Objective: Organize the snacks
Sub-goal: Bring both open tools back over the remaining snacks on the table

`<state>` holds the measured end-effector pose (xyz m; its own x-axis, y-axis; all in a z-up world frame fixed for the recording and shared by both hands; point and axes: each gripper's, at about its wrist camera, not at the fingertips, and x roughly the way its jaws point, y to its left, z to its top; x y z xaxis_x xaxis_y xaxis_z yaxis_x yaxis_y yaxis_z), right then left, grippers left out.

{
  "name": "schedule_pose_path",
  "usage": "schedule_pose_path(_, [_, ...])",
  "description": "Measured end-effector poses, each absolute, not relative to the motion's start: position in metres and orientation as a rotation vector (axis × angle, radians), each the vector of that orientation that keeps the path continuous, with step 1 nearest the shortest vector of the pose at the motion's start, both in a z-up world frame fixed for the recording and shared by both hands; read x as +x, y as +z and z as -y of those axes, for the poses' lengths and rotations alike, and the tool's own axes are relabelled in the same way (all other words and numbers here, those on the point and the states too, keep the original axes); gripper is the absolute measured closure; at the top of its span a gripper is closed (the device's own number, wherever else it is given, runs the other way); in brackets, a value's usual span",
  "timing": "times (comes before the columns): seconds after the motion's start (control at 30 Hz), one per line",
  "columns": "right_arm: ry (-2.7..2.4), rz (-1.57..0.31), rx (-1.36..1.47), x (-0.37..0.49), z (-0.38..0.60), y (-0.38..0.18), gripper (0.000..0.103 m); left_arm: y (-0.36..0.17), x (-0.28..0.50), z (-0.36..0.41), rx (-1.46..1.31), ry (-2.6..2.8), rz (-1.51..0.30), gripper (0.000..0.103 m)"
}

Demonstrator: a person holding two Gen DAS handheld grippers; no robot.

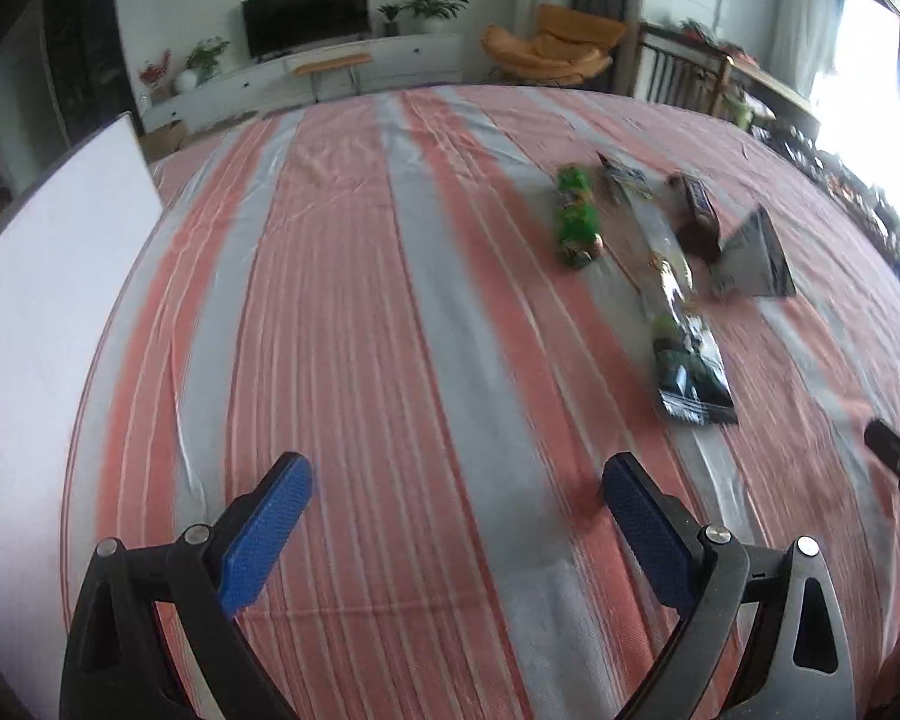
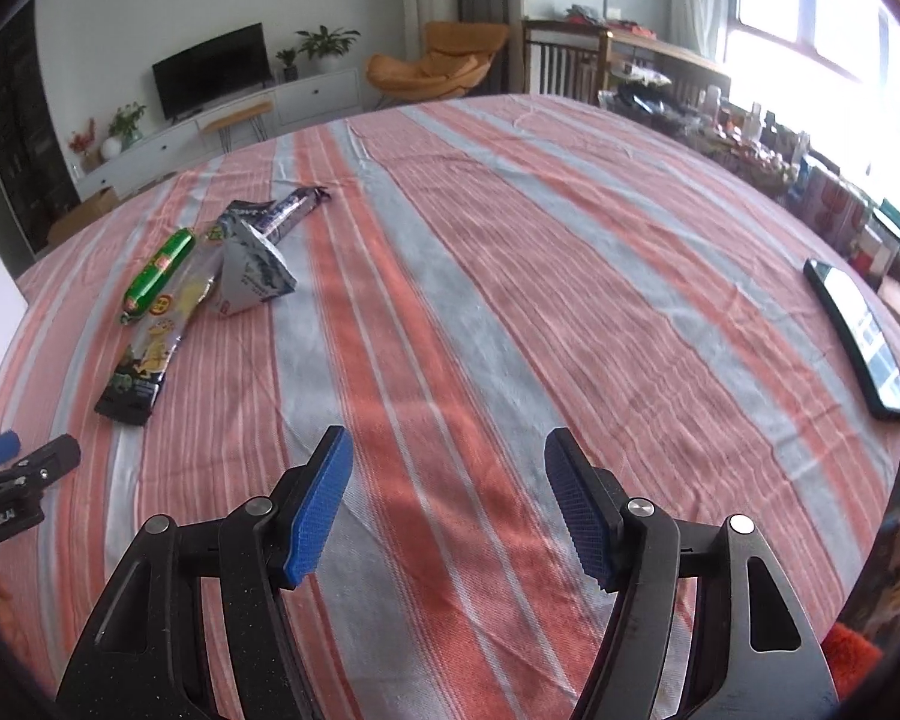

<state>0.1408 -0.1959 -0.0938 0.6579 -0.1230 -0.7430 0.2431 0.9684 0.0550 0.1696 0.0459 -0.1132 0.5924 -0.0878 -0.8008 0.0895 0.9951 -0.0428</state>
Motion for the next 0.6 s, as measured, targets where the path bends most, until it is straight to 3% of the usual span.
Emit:
schedule_pose_path(0.13, [-0.198, -0.841, 0.182, 0.141, 0.2, -0.098, 0.032, -0.118, 0.173, -0.043, 0.027, -0.099, -0.945, 0.0])
schedule_pose_path(0.6, [-0.201, -0.868, 0.121, 0.141, 0.19, -0.1, 0.024, -0.118, 0.172, -0.044, 0.024, -0.104, -0.946, 0.0])
